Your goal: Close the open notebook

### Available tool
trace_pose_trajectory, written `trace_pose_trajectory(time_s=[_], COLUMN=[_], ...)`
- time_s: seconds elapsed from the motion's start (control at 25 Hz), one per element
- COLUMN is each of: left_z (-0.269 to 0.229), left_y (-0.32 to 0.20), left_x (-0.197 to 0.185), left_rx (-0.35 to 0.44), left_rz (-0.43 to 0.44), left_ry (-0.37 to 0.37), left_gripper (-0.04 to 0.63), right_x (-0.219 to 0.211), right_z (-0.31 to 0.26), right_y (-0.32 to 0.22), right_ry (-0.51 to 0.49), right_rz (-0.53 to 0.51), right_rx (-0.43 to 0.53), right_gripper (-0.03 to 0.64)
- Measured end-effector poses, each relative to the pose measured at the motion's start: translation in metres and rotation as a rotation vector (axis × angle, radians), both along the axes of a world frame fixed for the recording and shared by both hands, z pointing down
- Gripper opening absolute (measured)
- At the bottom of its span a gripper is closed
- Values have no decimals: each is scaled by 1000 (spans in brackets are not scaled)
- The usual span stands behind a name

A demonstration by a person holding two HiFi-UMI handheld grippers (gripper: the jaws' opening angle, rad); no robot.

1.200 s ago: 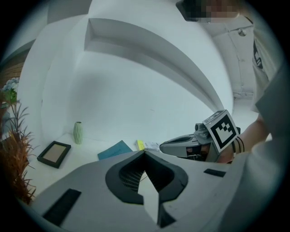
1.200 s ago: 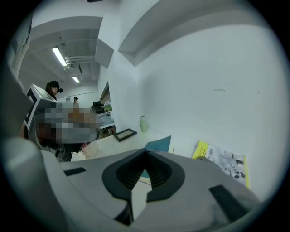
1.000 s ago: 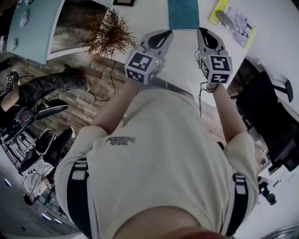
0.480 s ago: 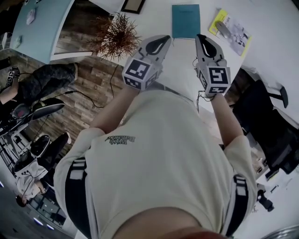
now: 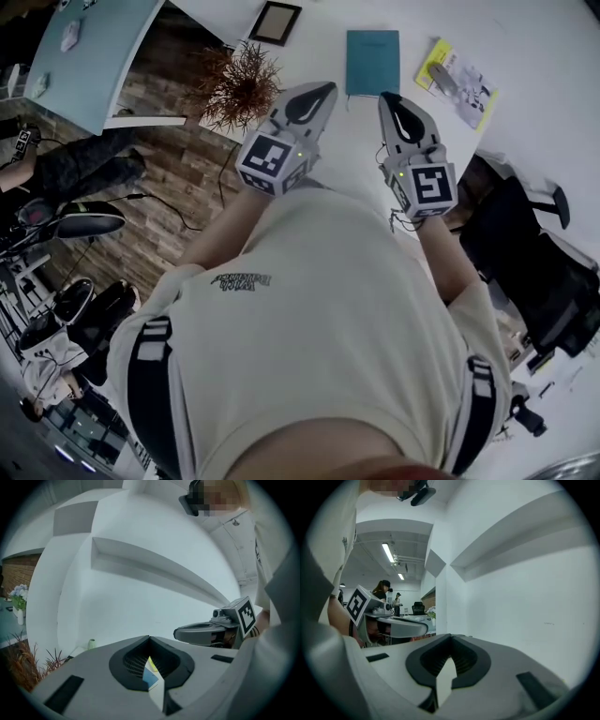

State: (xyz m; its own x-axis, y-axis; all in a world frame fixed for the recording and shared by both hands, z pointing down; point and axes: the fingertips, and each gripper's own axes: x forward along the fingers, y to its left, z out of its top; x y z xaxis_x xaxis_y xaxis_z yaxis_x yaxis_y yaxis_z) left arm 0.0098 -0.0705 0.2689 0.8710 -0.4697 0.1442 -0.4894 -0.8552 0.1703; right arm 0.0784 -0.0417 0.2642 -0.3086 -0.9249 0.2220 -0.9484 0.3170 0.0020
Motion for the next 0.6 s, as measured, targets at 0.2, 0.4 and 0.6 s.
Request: trace_pose_trajectory(time_s=[0.2, 0.4, 0.6], left_z=[-14, -17, -12], left_y=[11, 21, 21], left_x=[1, -8, -7], left_rx=[97, 95, 75], left_rz=[23, -6, -11], left_ry=[5, 16, 7], left_gripper=[12, 12, 12], right_x=[-20, -31, -32], right_z=[-16, -23, -20], right_y=[9, 21, 26], right_ry=[11, -29, -39], right_rz=[-29, -39, -43], right_rx=[71, 80, 58], right_gripper=[1, 0, 0])
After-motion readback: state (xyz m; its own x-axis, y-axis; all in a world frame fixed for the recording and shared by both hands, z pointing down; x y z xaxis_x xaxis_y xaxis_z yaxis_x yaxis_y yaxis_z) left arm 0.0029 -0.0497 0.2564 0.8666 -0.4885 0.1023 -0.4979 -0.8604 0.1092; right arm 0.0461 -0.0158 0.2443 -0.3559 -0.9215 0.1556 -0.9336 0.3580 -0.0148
